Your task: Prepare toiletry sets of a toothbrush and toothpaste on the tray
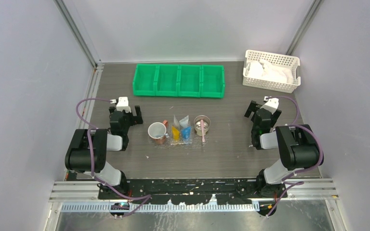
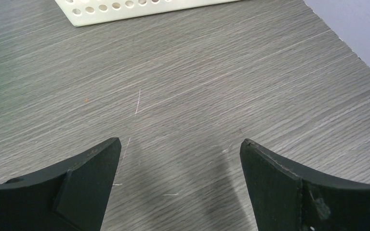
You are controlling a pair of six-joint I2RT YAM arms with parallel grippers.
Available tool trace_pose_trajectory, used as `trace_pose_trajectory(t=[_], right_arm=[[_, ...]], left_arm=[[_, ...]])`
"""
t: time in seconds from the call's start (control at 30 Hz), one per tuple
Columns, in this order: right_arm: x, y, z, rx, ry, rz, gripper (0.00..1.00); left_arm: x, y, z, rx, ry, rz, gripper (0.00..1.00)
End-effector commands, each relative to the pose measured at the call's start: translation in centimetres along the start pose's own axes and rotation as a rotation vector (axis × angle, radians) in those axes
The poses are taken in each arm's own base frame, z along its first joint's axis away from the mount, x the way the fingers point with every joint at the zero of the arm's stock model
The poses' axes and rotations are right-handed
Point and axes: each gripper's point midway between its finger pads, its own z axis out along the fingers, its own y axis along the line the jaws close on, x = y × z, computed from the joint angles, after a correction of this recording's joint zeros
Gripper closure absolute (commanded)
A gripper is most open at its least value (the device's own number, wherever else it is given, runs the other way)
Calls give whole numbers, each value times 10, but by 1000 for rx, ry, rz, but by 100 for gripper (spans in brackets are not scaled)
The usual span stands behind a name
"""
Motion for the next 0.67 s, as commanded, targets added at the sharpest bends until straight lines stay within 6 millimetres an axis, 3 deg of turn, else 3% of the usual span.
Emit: trace_pose_trajectory(t=[0.0,0.13,0.33,0.47,0.53,0.63], right_arm=[[-17,5,3,-15,-59,34,0],[-17,5,3,-16,-62,35,1],[-17,6,3,-19,-60,33,0],[-17,8,4,-33,-55,28,0],[-14,20,2,-105,-42,-1,1],[-14,21,1,-113,-43,-3,0]], left_arm=[[-19,3,5,-9,-57,3,0],[-18,-11,7,78,-36,34,0],[-20,6,4,-26,-67,-6,0],[-19,-8,7,55,-44,27,0],[-18,-10,7,68,-36,32,0],[-18,-10,7,69,-37,32,0]])
